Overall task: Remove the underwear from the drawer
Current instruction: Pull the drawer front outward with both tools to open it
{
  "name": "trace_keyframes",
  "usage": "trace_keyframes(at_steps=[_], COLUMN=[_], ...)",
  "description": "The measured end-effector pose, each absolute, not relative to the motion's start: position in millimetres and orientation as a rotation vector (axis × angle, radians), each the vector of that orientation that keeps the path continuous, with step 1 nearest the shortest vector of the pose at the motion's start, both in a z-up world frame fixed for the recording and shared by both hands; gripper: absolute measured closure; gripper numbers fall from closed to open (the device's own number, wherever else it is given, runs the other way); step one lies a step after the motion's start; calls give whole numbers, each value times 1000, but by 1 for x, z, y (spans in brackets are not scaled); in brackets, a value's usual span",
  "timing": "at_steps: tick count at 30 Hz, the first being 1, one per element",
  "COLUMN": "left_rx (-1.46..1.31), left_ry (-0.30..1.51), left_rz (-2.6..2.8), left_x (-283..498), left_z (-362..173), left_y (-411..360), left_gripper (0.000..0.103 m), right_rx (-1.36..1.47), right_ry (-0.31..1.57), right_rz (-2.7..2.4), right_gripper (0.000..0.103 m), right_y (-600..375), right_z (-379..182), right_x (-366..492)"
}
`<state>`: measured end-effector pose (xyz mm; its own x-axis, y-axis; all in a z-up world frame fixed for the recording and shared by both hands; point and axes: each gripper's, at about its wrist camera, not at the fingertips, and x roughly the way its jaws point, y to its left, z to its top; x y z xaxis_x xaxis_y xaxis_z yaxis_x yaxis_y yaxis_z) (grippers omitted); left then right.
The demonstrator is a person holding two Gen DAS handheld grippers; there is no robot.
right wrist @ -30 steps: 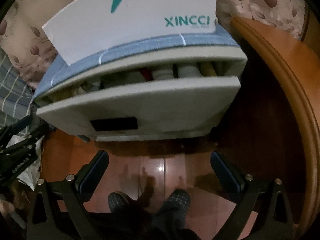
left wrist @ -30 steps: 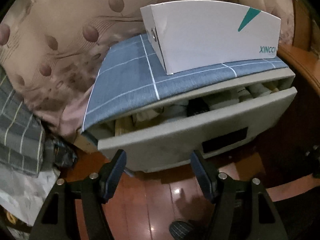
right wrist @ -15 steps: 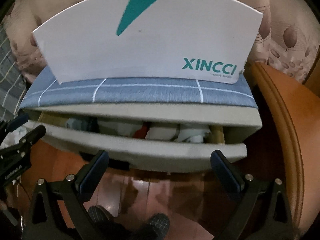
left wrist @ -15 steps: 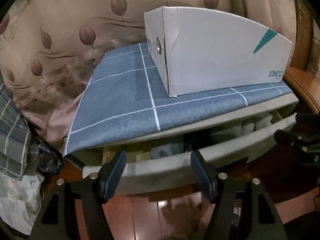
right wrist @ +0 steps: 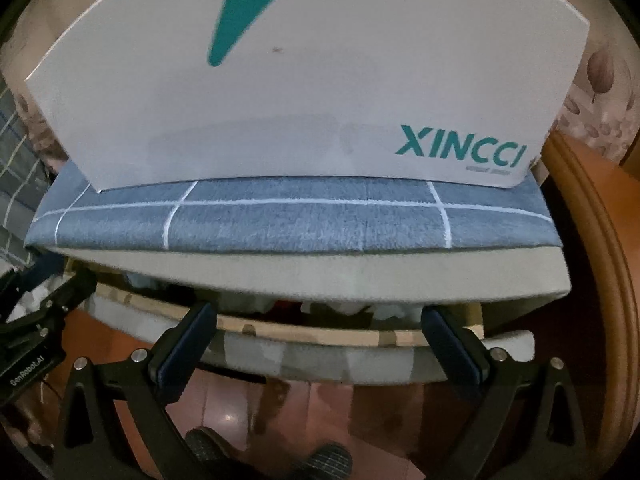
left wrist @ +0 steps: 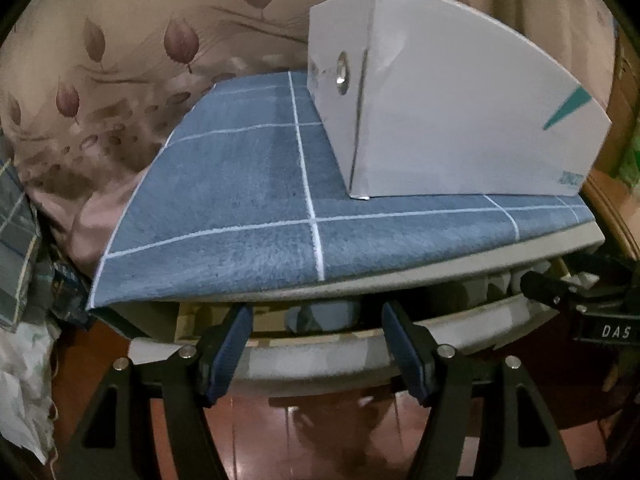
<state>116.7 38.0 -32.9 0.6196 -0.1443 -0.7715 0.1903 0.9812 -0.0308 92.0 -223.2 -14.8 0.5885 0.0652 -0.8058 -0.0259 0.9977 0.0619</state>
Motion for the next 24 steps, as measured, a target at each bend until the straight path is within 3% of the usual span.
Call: trace_keyframes(at_steps=[11,24], left_rx=[33,24], left_ry=[931,1033], left_rz=[-183,-230], left_x=[124,69], left_z=[-38,-41], left_y=[37,45], left_gripper=[34,34], right_rx=[58,72], right_ry=[990,1094], right_rz=[52,96], right_gripper=[1,1], right_y=[-225,-219], right_z=[-19,-17], right_x=[110,83])
